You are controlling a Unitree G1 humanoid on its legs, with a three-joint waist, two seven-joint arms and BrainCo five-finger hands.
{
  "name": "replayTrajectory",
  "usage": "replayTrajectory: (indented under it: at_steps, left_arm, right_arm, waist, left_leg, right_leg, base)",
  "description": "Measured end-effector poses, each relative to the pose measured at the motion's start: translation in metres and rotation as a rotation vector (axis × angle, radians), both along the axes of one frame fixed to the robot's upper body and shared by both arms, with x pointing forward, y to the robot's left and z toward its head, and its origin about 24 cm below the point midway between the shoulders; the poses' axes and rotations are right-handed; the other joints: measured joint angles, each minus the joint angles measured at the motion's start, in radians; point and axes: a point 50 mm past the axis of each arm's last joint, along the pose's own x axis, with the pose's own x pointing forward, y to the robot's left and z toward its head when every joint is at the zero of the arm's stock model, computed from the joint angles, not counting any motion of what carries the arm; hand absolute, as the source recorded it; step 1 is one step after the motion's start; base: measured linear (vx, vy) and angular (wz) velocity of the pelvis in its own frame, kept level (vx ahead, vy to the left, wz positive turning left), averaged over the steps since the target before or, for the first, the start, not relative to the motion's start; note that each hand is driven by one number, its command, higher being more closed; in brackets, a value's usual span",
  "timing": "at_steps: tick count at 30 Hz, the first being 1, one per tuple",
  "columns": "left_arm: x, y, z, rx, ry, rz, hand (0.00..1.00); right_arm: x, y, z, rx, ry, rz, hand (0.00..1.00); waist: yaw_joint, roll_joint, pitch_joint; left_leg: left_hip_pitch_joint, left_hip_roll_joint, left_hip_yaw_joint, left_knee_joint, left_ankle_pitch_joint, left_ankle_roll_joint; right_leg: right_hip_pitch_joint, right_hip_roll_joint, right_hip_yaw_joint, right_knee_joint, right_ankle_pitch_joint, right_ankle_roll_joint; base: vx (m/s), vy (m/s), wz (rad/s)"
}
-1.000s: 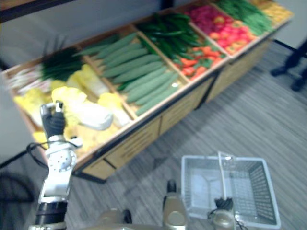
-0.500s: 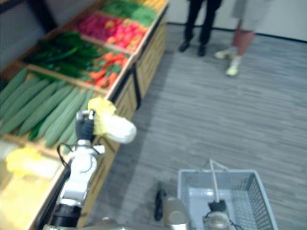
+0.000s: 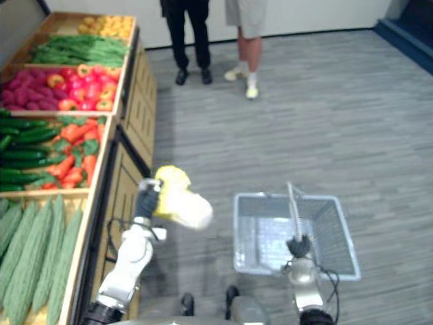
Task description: Pick vegetable in the basket
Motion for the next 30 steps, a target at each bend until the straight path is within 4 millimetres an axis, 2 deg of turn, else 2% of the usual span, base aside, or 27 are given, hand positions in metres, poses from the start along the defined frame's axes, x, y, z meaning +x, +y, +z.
replayTrajectory:
  at_steps: [2, 4, 8, 11, 14, 19, 23, 29, 30]
  left_arm:
    - [-0.005, -0.013, -0.007, 0.033, 0.029, -0.116, 1.0]
    - [-0.016, -0.04, -0.016, 0.04, 0.079, -0.328, 1.0]
    - [-0.032, -0.068, -0.034, 0.064, 0.175, -0.545, 1.0]
    - [-0.027, -0.08, -0.04, 0.132, 0.196, -0.626, 1.0]
    - [-0.014, -0.079, -0.044, 0.239, 0.183, -0.629, 1.0]
    - [0.005, -0.077, -0.038, 0.348, 0.13, -0.602, 1.0]
    - [0.025, -0.067, -0.025, 0.417, 0.059, -0.54, 1.0]
    - [0.051, -0.042, -0.005, 0.477, -0.014, -0.428, 1.0]
    - [0.055, -0.036, -0.002, 0.479, -0.025, -0.396, 0.0]
  right_arm:
    - [0.01, 0.008, 0.005, 0.001, -0.022, 0.038, 1.0]
    - [0.027, 0.023, 0.016, 0.008, -0.077, 0.111, 1.0]
    - [0.053, 0.052, 0.036, 0.046, -0.182, 0.241, 1.0]
    - [0.061, 0.069, 0.045, 0.079, -0.229, 0.283, 1.0]
    - [0.062, 0.086, 0.046, 0.133, -0.235, 0.343, 1.0]
    - [0.054, 0.1, 0.049, 0.2, -0.232, 0.45, 1.0]
    - [0.048, 0.094, 0.059, 0.205, -0.245, 0.534, 1.0]
    - [0.039, 0.086, 0.069, 0.183, -0.236, 0.673, 1.0]
    - [0.037, 0.084, 0.069, 0.198, -0.232, 0.686, 1.0]
  waist:
    - [0.008, 0.0, 0.0]
    - [0.015, 0.003, -0.003]
    - [0.014, 0.002, -0.003]
    - [0.012, -0.001, -0.005]
    - [0.009, -0.013, -0.008]
    - [-0.013, -0.037, -0.007]
    - [-0.02, -0.056, -0.008]
    - [-0.022, -0.06, -0.007]
    - [-0.023, -0.06, -0.007]
  left_leg:
    - [0.011, -0.009, -0.001, -0.027, 0.017, -0.002]
    - [0.013, -0.013, -0.006, -0.056, 0.028, 0.0]
    - [0.013, -0.015, -0.005, -0.109, 0.055, -0.001]
    - [0.011, -0.012, 0.0, -0.146, 0.075, 0.0]
    - [0.009, -0.005, 0.028, -0.163, 0.082, 0.001]
    - [0.005, -0.003, 0.053, -0.164, 0.082, 0.001]
    - [0.0, -0.004, 0.067, -0.165, 0.081, 0.001]
    - [-0.001, -0.006, 0.081, -0.168, 0.082, 0.002]
    - [-0.003, -0.006, 0.082, -0.171, 0.083, 0.004]
  right_leg:
    - [0.003, -0.011, -0.007, -0.002, 0.002, 0.003]
    - [-0.005, -0.016, -0.015, -0.004, 0.002, 0.004]
    - [-0.023, -0.019, -0.015, -0.02, 0.004, 0.007]
    - [-0.043, -0.014, -0.01, -0.023, 0.007, 0.009]
    - [-0.058, -0.005, 0.01, -0.036, 0.016, 0.015]
    - [-0.058, -0.001, 0.034, -0.063, 0.037, 0.021]
    - [-0.058, -0.002, 0.047, -0.088, 0.057, 0.026]
    - [-0.057, -0.003, 0.061, -0.109, 0.076, 0.026]
    - [-0.057, -0.003, 0.061, -0.116, 0.081, 0.026]
  base:
    - [0.07, 0.066, 0.1]
    - [0.05, 0.045, 0.16]
    - [0.01, -0.002, 0.02]
    - [-0.04, -0.037, -0.04]
    - [-0.05, -0.03, -0.23]
    - [-0.01, 0.006, -0.18]
    - [0.02, 0.03, -0.11]
    - [0.01, 0.021, -0.08]
    - [0.0, 0.0, 0.0]
